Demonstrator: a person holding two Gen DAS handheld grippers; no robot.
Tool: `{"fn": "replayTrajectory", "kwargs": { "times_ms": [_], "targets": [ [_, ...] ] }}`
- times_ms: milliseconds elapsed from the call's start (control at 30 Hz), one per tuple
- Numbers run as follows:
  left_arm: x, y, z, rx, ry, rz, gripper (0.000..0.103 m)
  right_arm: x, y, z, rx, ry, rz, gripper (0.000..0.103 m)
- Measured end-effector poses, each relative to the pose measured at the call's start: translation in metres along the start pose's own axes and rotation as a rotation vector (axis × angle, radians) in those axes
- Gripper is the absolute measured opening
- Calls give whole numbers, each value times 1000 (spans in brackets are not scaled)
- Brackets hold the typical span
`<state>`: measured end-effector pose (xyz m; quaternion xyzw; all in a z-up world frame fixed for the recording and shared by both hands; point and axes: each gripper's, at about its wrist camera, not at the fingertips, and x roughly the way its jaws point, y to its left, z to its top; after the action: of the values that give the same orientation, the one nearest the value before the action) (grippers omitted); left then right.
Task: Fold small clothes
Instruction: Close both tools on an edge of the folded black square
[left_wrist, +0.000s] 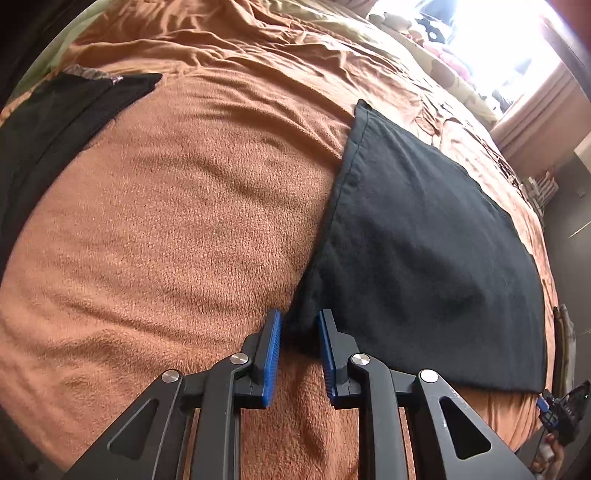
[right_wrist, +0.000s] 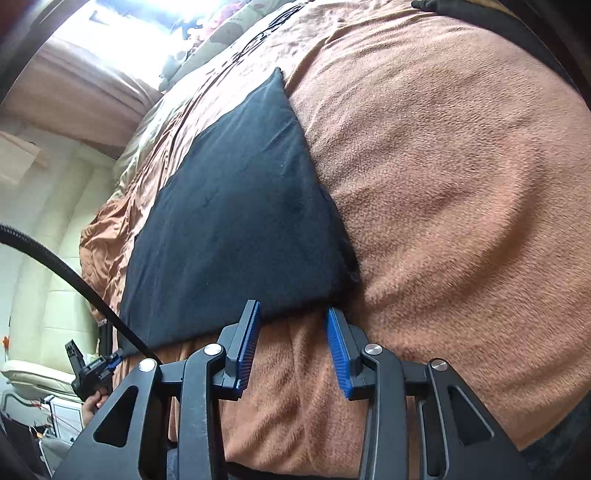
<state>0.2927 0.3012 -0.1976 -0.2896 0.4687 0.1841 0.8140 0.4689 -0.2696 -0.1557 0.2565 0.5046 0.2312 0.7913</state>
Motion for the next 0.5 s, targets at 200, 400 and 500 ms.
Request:
{"fn": "replayTrajectory", "kwargs": {
  "times_ms": [200,400,500],
  "targets": [
    [-4,8,0,-48,12,-43,22,6,-10,4,57,-17,47,34],
    [0,6,-1,-48,10,-30,23,11,-14,5,82,-50,61,34],
    [1,7,2,-60,8,-35,24,10,-12,2,75,-90,13,23]
  ]
}}
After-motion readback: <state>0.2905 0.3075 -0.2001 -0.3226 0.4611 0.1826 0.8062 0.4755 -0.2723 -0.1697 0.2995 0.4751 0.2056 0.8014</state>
